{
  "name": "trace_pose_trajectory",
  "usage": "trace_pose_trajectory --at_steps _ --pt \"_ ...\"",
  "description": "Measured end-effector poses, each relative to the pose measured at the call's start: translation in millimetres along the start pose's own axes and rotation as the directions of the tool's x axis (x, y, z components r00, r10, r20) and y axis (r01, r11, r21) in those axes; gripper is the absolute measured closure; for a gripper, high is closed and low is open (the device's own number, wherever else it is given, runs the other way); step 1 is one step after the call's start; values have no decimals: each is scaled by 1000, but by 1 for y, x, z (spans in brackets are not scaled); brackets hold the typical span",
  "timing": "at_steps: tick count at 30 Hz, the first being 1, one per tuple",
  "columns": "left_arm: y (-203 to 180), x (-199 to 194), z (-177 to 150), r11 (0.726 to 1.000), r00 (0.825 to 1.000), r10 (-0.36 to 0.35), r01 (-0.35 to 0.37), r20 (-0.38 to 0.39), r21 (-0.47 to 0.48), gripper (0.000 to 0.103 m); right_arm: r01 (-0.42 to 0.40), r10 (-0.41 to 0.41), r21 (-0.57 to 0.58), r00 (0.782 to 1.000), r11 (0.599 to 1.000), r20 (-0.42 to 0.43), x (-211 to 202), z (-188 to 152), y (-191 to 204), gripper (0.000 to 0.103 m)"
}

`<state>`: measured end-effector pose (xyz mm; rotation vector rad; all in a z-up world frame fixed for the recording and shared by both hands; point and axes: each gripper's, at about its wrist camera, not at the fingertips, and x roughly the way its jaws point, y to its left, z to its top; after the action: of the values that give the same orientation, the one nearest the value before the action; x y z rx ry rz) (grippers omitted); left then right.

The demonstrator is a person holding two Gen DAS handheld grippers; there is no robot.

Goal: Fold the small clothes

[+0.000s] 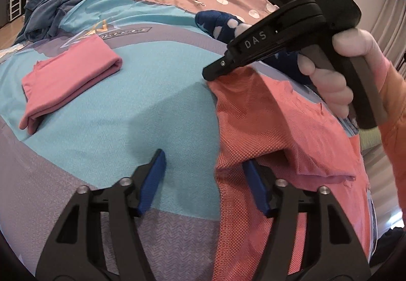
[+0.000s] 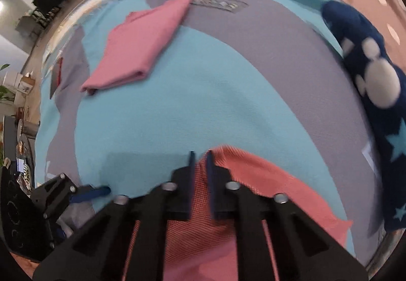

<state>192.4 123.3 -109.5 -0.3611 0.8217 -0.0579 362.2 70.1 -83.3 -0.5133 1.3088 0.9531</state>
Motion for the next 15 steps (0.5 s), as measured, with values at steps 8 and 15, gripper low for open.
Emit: trace_pose_trajectory --at_steps 8,15 --pt "18 -7 -1 995 1000 -19 21 21 -94 70 3 -14 63 986 998 167 -6 25 9 102" --pt "13 -8 -3 997 1000 -9 10 20 -81 70 -85 53 203 985 976 162 -32 -7 -31 49"
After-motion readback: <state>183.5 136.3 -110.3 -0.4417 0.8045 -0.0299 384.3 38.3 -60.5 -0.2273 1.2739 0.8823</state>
